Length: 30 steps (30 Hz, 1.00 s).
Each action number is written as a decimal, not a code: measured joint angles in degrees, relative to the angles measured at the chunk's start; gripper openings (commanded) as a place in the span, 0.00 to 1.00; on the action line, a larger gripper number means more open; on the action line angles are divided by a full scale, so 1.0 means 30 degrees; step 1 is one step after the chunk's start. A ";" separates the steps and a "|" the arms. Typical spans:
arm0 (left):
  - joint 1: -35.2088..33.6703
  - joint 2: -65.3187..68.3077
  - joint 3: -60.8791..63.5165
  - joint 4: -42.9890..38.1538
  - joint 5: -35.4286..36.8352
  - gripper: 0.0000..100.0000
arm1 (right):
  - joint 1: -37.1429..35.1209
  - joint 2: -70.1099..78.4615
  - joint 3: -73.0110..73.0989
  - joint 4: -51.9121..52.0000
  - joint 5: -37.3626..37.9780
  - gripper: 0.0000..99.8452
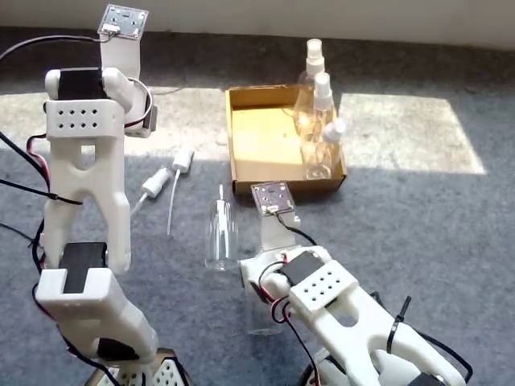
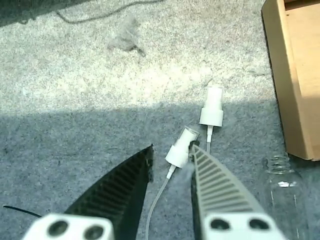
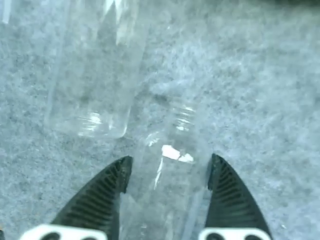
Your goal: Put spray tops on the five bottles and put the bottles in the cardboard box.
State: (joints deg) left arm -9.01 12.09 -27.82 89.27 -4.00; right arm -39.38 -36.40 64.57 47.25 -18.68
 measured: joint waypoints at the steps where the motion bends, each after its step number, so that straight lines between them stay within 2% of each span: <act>1: 0.0000 0.0000 0.0000 0.0000 0.0000 0.12 | 0.0762 0.0000 0.0000 0.0059 0.0733 0.05; 4: 0.0000 0.0000 0.0000 0.0000 0.0000 0.12 | 0.4015 0.0000 0.0000 0.0645 0.3897 0.05; 10: -0.0117 0.0000 0.0000 0.0000 0.0000 0.12 | 1.2337 -0.0029 -0.0147 0.1582 1.3011 0.05; 13: -0.0117 0.0000 0.0000 0.0000 0.0000 0.12 | 1.6557 0.0205 -0.1231 0.1612 1.6322 0.05; 16: -0.0117 0.0000 0.0000 0.0000 0.0000 0.12 | 1.9458 0.1495 -0.2579 0.1553 1.8872 0.05; 19: -0.0117 0.0000 0.0000 0.0000 0.0000 0.12 | 2.0718 0.3810 -0.3751 0.0879 1.9956 0.05; 25: -0.0381 0.0000 0.0000 0.0000 0.0000 0.12 | 2.1773 0.8879 -0.7150 -0.0674 2.0220 0.05; 30: -0.1026 0.0000 0.0000 0.0000 0.0000 0.12 | 2.1861 0.9758 -0.8703 -0.0381 2.0249 0.07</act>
State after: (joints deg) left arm -12.09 12.09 -27.82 89.27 -4.00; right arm 26.20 -7.12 38.46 46.11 42.07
